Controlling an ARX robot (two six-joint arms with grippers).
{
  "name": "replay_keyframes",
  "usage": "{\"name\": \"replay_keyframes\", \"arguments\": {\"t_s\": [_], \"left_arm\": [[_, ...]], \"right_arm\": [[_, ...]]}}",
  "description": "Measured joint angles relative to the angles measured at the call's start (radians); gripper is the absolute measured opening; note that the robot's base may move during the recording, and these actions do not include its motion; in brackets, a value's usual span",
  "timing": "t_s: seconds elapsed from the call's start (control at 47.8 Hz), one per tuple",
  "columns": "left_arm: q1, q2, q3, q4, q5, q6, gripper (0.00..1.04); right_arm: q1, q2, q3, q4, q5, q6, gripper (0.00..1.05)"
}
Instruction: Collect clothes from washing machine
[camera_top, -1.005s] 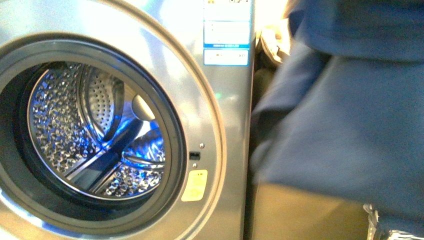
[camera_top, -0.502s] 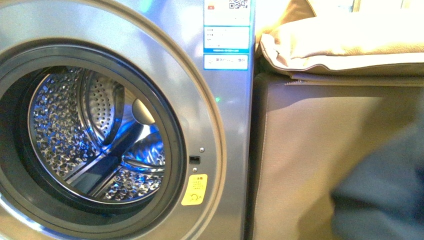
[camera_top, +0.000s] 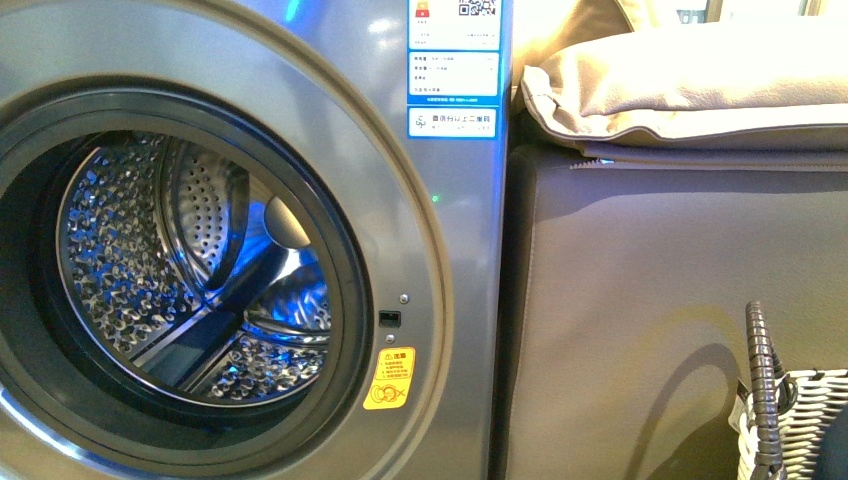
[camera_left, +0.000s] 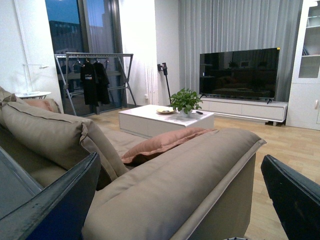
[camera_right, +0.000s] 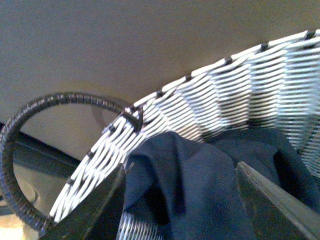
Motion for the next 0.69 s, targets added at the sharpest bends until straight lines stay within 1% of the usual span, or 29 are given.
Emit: {"name": "replay_keyframes", "arguments": {"t_s": [0.042, 0.126, 0.188, 0.251, 0.314, 0.398, 0.482, 0.544, 0.628, 0.691], "left_arm": [[0.000, 0.000, 0.000, 0.000, 0.000, 0.000, 0.98], [0.000, 0.000, 0.000, 0.000, 0.000, 0.000, 0.98], [0.000, 0.000, 0.000, 0.000, 0.000, 0.000, 0.98], [0.000, 0.000, 0.000, 0.000, 0.000, 0.000, 0.98], [0.000, 0.000, 0.000, 0.000, 0.000, 0.000, 0.98], [0.000, 0.000, 0.000, 0.000, 0.000, 0.000, 0.98], [0.000, 0.000, 0.000, 0.000, 0.000, 0.000, 0.98], [0.000, 0.000, 0.000, 0.000, 0.000, 0.000, 0.98], [0.000, 0.000, 0.000, 0.000, 0.000, 0.000, 0.98], [0.000, 0.000, 0.000, 0.000, 0.000, 0.000, 0.98]], "right_arm": [[0.005, 0.000, -0.014, -0.007, -0.004, -0.014, 0.76], [0.012, 0.000, -0.039, -0.023, -0.015, -0.031, 0.90], [0.014, -0.005, -0.055, -0.030, -0.024, -0.030, 0.99], [0.015, -0.026, -0.066, -0.033, -0.037, -0.024, 0.97], [0.024, -0.090, -0.085, -0.014, -0.056, 0.005, 0.97], [0.059, -0.219, -0.114, 0.042, -0.082, 0.055, 0.97], [0.104, -0.337, -0.146, 0.093, -0.072, 0.085, 0.97], [0.136, -0.409, -0.169, 0.110, -0.055, 0.101, 0.97], [0.206, -0.538, -0.228, 0.142, 0.008, 0.135, 0.97], [0.277, -0.637, -0.276, 0.154, 0.093, 0.141, 0.97]]}}
